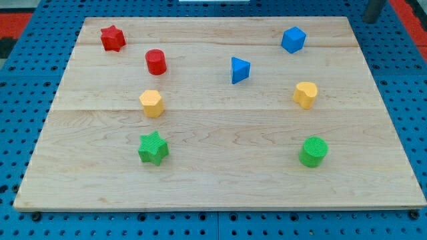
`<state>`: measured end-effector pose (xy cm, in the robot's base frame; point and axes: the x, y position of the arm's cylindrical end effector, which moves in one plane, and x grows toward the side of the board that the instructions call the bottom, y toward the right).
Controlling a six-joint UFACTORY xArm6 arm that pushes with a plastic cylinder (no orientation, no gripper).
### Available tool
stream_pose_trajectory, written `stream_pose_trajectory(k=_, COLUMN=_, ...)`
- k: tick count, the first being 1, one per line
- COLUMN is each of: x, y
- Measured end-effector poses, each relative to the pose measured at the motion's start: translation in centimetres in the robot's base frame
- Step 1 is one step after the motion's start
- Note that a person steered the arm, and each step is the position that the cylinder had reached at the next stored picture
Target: Move the red star top left to the yellow hexagon
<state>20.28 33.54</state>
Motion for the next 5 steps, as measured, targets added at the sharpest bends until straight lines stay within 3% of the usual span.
stream_pose_trajectory(k=4, x=0.2, y=0.0)
stream_pose_trajectory(k=5, x=6.8, y=0.2)
